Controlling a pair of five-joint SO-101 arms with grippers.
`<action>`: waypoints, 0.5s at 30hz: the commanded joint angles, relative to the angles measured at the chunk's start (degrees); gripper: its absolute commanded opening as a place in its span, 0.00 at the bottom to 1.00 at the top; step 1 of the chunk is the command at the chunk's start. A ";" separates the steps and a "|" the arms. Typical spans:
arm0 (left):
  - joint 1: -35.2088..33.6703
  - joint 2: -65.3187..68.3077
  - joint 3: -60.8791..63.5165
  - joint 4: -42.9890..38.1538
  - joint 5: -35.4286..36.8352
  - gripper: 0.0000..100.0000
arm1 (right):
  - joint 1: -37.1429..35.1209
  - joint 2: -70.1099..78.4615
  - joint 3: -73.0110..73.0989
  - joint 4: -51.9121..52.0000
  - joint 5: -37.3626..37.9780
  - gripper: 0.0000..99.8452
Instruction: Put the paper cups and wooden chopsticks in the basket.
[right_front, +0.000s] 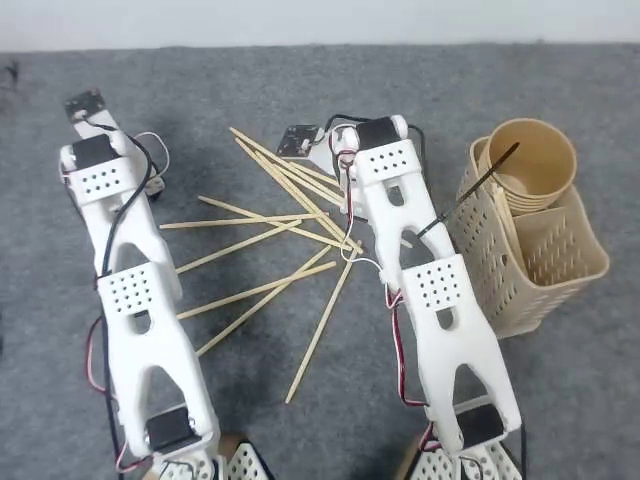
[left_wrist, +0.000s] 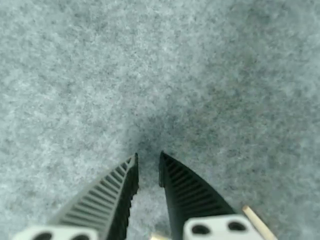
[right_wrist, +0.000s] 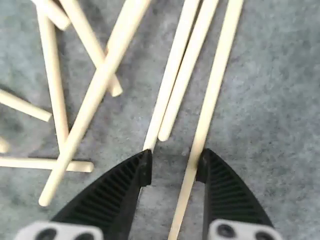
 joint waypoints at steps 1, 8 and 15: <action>0.53 -0.53 -2.24 0.97 -1.05 0.08 | -2.07 -3.65 1.41 2.24 0.88 0.18; 0.53 -0.53 -2.24 0.97 -1.05 0.08 | -5.14 -14.37 11.78 2.24 -1.41 0.18; 0.53 -0.53 -2.24 0.97 -1.05 0.08 | -5.58 -17.45 17.58 0.66 -3.34 0.24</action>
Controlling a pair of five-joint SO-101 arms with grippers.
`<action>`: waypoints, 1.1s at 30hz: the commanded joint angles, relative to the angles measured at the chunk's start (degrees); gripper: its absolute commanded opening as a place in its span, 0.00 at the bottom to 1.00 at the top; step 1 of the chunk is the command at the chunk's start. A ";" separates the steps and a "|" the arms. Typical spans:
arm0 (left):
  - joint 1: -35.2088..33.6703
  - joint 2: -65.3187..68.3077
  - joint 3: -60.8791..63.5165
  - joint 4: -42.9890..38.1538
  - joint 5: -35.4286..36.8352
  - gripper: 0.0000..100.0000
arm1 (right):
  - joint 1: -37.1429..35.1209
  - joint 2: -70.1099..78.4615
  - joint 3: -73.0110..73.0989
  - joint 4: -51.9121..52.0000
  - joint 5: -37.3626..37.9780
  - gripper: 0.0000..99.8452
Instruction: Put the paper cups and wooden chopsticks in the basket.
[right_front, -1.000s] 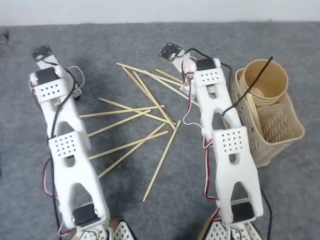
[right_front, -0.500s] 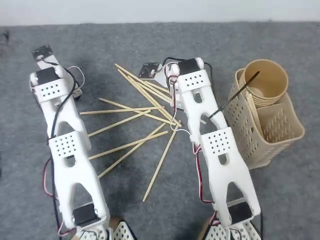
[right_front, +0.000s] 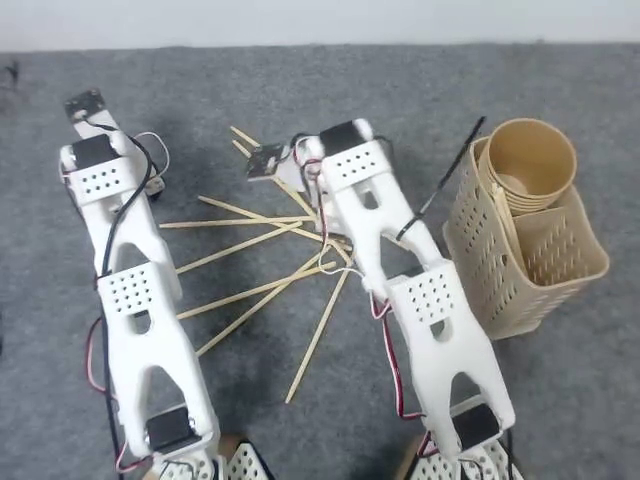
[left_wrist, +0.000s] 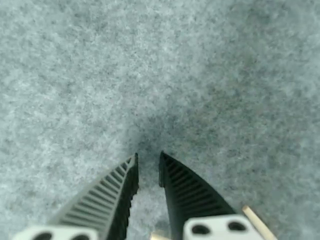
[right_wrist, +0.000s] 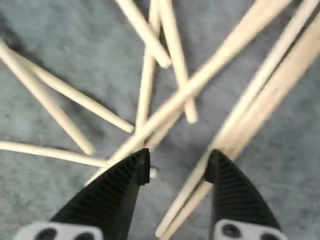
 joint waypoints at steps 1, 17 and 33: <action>0.53 -0.53 -2.24 0.97 -1.05 0.08 | 1.10 -3.91 0.35 -0.57 -2.29 0.24; 0.53 -0.53 -2.24 0.88 -1.05 0.08 | 5.05 2.59 0.18 -7.34 -1.05 0.24; 0.62 -0.53 -2.24 0.88 -1.05 0.08 | 4.35 4.09 0.18 -6.20 2.81 0.04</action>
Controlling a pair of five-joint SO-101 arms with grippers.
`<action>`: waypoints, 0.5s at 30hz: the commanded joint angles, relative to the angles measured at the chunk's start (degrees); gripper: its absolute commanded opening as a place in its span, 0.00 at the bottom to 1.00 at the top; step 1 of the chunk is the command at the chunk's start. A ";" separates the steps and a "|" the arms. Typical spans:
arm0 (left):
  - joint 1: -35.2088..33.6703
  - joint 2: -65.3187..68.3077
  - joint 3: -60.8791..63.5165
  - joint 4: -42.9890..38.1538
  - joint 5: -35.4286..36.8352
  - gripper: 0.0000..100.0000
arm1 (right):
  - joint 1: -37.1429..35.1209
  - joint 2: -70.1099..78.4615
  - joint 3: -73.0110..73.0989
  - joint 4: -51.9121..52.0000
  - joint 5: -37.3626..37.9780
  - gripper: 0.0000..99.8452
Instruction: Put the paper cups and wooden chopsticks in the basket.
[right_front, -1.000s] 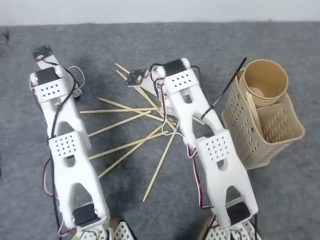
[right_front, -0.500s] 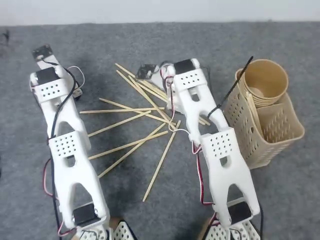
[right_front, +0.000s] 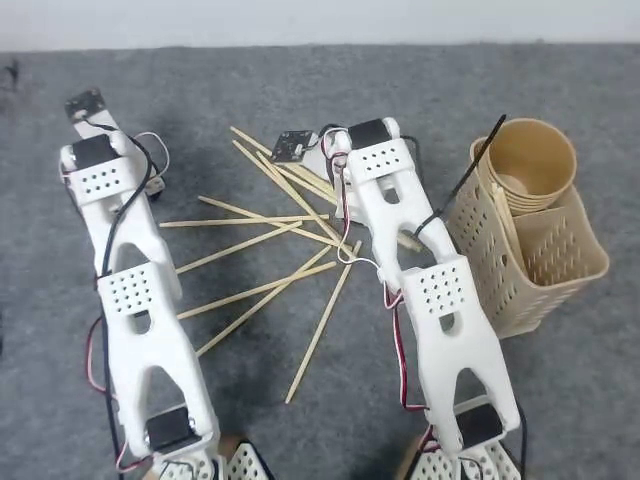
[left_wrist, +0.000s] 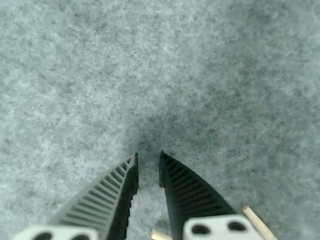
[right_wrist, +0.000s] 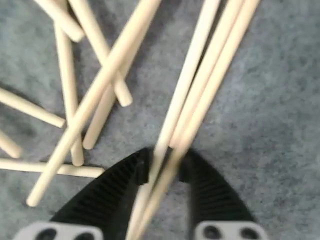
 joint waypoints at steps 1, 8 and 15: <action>0.62 -0.53 -2.24 0.88 -1.05 0.08 | -0.31 0.04 0.62 0.84 1.14 0.03; 0.62 -0.53 -2.24 0.88 -1.05 0.08 | -0.40 -0.92 0.53 1.27 1.14 0.01; 0.62 -0.53 -2.24 0.88 -1.05 0.08 | -0.66 -10.77 0.53 8.22 1.05 0.01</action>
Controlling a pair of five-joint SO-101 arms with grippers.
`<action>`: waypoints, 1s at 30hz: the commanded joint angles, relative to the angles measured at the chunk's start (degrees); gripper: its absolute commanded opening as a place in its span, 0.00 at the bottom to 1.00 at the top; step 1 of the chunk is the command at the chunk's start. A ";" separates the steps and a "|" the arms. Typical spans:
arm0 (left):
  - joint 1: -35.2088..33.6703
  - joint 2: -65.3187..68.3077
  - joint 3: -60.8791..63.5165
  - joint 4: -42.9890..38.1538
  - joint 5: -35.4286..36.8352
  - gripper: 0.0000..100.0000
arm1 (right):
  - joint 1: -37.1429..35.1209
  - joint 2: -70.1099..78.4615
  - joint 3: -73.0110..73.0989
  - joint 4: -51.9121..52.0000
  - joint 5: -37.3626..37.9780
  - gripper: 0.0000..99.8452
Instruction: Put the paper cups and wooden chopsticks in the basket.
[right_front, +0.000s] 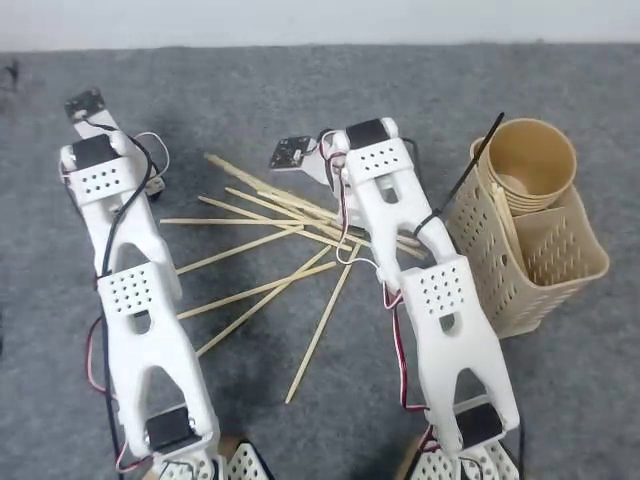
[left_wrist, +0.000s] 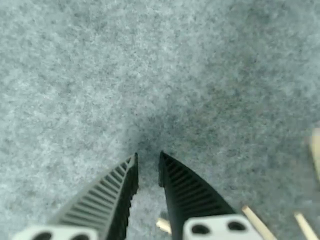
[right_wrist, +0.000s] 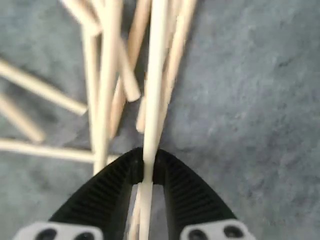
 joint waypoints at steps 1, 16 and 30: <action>0.62 -0.53 -2.24 0.88 -1.05 0.08 | -0.48 -9.63 -0.44 3.74 0.26 0.01; 0.44 -0.53 -2.24 0.88 -1.05 0.08 | 0.84 -42.77 -0.09 4.09 -17.58 0.01; 0.18 -0.53 -2.24 1.14 -1.05 0.08 | 5.67 -93.32 38.42 -3.12 -25.32 0.01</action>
